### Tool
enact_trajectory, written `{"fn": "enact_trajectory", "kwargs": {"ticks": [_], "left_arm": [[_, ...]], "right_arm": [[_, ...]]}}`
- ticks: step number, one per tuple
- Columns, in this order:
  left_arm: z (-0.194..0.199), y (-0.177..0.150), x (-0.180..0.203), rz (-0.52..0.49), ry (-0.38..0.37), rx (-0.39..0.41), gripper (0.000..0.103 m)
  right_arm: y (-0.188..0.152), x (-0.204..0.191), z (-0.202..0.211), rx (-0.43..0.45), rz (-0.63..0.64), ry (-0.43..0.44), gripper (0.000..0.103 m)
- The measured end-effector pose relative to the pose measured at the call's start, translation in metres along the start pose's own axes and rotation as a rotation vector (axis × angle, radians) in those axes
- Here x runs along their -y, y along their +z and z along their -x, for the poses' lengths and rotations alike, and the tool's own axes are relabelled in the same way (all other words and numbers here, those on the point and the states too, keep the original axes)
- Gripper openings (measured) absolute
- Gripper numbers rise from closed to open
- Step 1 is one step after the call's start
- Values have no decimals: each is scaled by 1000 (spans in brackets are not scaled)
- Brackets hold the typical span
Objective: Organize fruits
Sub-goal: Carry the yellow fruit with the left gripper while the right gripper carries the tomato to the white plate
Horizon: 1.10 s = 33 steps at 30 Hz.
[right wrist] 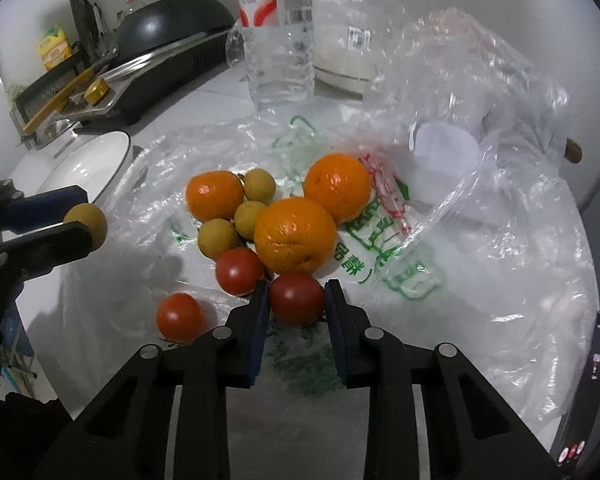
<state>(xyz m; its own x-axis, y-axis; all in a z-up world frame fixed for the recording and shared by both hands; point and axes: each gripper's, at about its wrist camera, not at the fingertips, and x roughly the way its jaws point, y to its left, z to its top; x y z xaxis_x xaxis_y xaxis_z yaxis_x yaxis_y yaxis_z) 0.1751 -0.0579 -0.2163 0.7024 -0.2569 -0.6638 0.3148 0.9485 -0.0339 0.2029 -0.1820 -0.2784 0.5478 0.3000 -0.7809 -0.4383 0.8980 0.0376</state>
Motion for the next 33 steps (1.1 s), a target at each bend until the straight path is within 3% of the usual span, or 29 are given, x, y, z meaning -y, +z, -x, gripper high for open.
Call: {"fn": "enact_trajectory", "kwargs": {"ticks": [15,33], "left_arm": [[26,-3,-17,17,11,63,26],[57,-28,-75,81,99,112,26]], "right_arm": [[15,-24,46,97,22,-17,30],[42,-92,49,112,125,14,30]]}}
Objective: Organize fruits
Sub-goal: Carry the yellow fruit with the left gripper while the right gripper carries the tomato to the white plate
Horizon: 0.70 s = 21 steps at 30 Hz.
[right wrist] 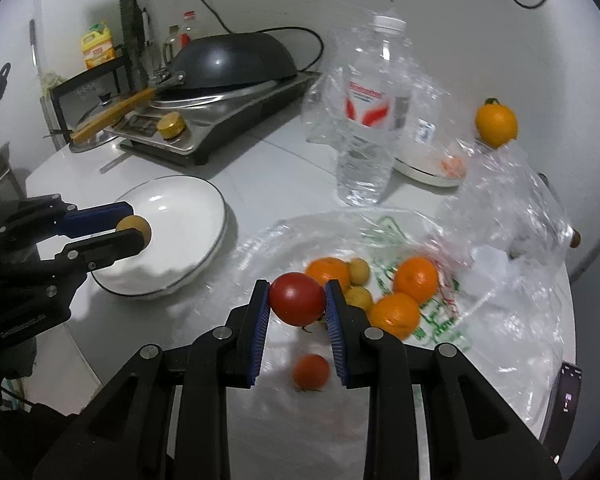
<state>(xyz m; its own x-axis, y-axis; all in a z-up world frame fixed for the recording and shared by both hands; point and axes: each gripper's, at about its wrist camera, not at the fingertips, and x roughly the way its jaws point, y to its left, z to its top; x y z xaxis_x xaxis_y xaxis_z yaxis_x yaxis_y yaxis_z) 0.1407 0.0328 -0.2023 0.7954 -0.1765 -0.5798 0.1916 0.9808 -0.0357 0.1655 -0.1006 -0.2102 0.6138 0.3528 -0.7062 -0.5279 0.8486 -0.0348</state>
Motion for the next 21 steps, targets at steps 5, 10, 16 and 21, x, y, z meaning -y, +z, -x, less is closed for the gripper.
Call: {"fn": "enact_trajectory", "kwargs": {"ticks": [5,10,16,21], "left_arm": [[2,-6,-24,27,23,3,26],[1,-14,-50,40,58,-1,26],[-6,-23,-76,27,103,-12,26],[-15,-27,-87,-18,157,-18,26]], "right_arm": [[12,-17,-6,1,28,15,30],[22,-35,-18,7,42,35,30],[34,-56,-36,0,58,61,30],[43,-73,-48,-7,78,74,30]]}}
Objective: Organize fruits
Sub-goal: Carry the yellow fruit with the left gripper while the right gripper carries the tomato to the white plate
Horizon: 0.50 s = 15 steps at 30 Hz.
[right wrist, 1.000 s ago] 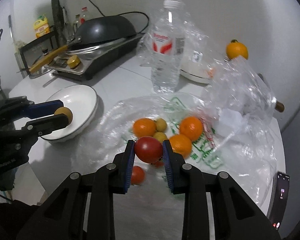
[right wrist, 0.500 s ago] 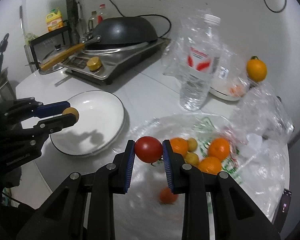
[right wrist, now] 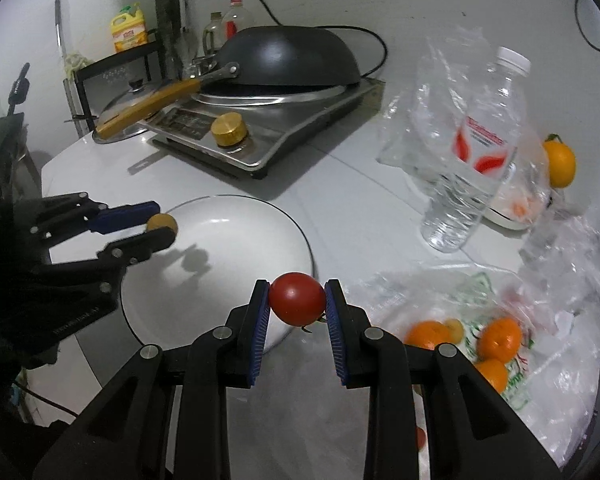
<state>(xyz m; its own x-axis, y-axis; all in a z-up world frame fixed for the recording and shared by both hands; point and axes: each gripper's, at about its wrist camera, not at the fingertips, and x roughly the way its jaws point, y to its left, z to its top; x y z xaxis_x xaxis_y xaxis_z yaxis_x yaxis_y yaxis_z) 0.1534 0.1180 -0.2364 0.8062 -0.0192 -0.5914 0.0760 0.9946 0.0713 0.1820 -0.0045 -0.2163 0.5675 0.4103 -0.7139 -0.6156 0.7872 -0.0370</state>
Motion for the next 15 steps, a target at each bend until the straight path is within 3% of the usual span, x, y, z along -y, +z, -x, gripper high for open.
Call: {"fn": "enact_trajectory", "kwargs": {"ticks": [15], "left_arm": [[-41,-7,-14,-20,12,-68,26]], "right_arm": [[20,-17,-43,-35,11,34,30]]}}
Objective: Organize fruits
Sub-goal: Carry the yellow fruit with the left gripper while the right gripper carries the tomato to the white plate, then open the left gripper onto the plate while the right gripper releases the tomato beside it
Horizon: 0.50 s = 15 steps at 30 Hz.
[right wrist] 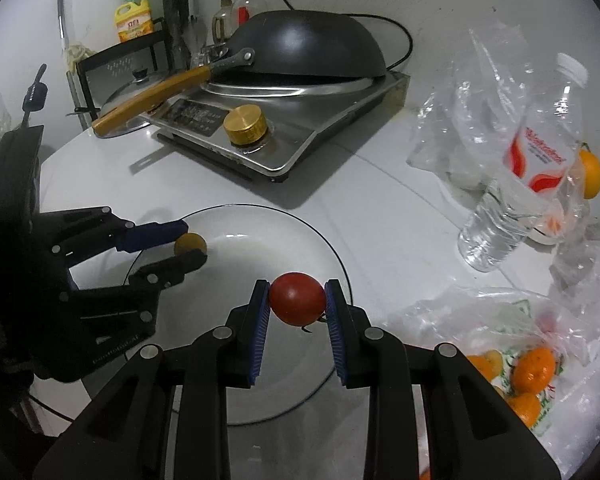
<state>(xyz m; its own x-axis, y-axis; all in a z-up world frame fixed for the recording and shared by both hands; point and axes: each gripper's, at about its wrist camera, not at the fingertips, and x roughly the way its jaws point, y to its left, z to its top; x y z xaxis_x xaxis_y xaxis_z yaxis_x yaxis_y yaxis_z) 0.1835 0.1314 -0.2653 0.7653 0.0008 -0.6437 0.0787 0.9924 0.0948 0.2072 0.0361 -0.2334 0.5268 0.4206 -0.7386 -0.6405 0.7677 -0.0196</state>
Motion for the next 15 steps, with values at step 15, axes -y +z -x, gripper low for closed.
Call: {"fn": "enact_trajectory", "kwargs": {"ticks": [15], "left_arm": [[18,-4,-19,100,-26,38,29]], "right_arm": [[22,-23,-48,-51,33,70,30]]}}
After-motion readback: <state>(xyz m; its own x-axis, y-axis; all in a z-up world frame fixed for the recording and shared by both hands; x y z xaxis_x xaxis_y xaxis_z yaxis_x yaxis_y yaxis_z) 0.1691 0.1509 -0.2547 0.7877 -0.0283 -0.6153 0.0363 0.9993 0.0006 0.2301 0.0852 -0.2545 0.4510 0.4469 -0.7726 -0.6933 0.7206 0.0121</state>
